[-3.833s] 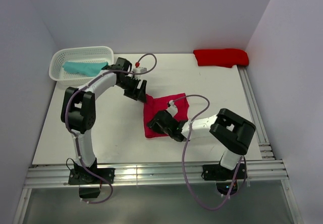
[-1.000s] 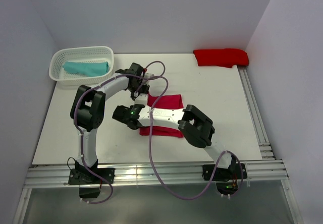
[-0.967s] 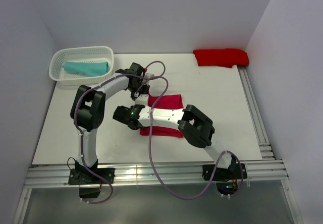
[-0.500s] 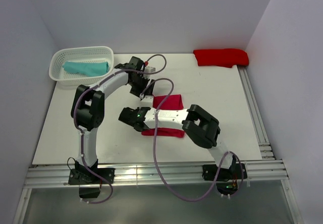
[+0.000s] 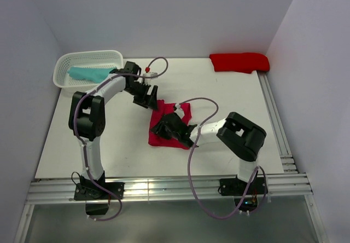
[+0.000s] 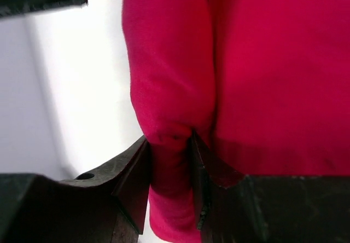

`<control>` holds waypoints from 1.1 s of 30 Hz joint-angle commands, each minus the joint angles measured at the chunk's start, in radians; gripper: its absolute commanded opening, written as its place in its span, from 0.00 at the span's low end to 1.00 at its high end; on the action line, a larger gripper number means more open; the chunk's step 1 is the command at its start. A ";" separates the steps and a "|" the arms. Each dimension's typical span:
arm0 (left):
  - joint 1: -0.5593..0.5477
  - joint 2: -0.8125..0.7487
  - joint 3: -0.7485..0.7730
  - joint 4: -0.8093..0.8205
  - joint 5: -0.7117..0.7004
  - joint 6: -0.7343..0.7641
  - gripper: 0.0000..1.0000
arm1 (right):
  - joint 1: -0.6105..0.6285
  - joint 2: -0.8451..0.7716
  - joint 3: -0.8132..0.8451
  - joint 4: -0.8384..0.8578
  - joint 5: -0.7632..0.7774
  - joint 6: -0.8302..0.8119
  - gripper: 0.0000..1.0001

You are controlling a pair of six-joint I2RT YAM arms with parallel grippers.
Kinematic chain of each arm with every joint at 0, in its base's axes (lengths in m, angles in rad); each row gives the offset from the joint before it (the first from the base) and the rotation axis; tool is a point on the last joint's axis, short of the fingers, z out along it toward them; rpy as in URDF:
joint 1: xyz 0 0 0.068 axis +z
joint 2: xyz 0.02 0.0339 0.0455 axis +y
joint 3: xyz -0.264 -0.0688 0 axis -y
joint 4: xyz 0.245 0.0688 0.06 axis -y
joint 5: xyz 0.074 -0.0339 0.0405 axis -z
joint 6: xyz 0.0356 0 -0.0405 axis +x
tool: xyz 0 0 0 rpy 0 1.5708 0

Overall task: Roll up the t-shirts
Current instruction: Roll the tshirt

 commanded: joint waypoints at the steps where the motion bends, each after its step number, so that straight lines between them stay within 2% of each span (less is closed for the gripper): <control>1: 0.015 -0.039 -0.041 0.003 0.112 0.066 0.86 | -0.015 0.050 -0.113 0.379 -0.214 0.098 0.38; 3: 0.025 -0.027 -0.064 0.017 0.134 0.065 0.86 | -0.025 0.089 -0.171 0.543 -0.248 0.159 0.38; 6: 0.041 -0.002 -0.084 0.043 0.147 0.060 0.85 | -0.032 0.141 -0.231 0.701 -0.265 0.227 0.38; 13: 0.047 0.042 -0.133 0.127 0.099 0.002 0.69 | -0.032 0.193 -0.300 0.809 -0.264 0.284 0.38; 19: 0.047 0.039 -0.138 0.175 0.047 -0.050 0.48 | -0.032 0.192 -0.325 0.839 -0.262 0.296 0.40; 20: 0.047 0.039 -0.134 0.175 0.037 -0.056 0.38 | -0.035 0.192 -0.322 0.836 -0.267 0.298 0.40; 22: 0.044 0.032 -0.127 0.166 0.020 -0.069 0.28 | -0.033 0.184 -0.319 0.800 -0.265 0.290 0.43; 23: 0.038 0.027 -0.124 0.164 -0.021 -0.073 0.21 | -0.035 0.163 -0.311 0.771 -0.261 0.284 0.45; 24: 0.033 0.021 -0.124 0.162 -0.043 -0.078 0.19 | -0.033 0.147 -0.305 0.688 -0.245 0.266 0.47; 28: -0.005 -0.020 -0.133 0.155 -0.167 -0.078 0.18 | -0.025 0.016 -0.257 0.402 -0.170 0.188 0.57; 30: -0.030 -0.030 -0.138 0.152 -0.216 -0.079 0.18 | -0.013 -0.035 -0.185 0.140 -0.076 0.125 0.60; 31: -0.042 -0.034 -0.137 0.149 -0.229 -0.078 0.17 | -0.004 -0.070 -0.103 -0.066 -0.031 0.085 0.62; 33: -0.053 -0.037 -0.135 0.144 -0.255 -0.079 0.17 | 0.030 -0.087 -0.009 -0.251 0.040 0.051 0.65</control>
